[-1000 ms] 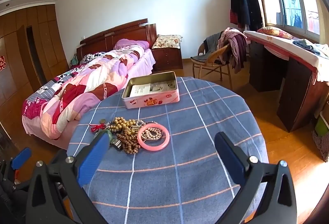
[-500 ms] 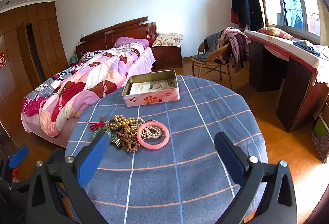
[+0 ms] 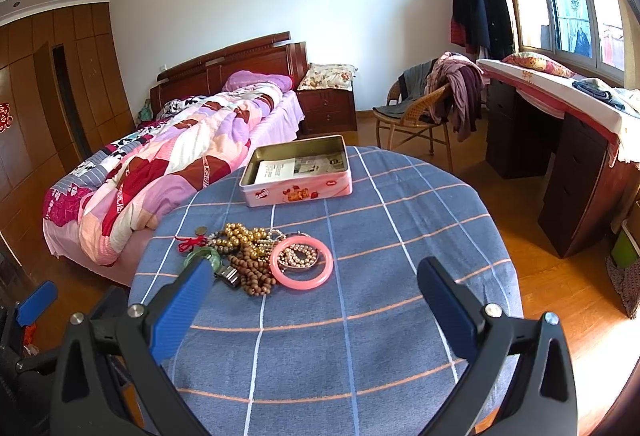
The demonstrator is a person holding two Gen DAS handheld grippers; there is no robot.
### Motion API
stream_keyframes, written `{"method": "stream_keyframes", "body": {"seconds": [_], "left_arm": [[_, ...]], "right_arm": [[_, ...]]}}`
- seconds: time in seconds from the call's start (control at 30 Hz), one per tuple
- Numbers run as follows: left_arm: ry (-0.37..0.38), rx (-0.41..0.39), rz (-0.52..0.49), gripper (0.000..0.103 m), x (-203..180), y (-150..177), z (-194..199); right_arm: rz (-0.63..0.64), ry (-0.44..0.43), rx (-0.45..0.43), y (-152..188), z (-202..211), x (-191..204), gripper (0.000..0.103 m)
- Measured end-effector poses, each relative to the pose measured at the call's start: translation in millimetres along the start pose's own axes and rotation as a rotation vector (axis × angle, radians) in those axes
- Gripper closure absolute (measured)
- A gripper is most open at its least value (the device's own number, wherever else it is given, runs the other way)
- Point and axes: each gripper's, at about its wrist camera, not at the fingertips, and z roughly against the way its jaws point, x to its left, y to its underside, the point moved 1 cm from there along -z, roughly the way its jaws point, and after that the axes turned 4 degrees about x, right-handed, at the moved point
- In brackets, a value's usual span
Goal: Organize jewelry
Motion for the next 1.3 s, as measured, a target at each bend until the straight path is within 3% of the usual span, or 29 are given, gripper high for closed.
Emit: {"method": "stream_keyframes", "body": {"seconds": [1.3], "left_arm": [[0.008, 0.004, -0.003, 0.009, -3.0, 0.6, -3.3]], "right_arm": [[0.005, 0.001, 0.022, 7.3, -7.8, -0.9, 0.000]]}}
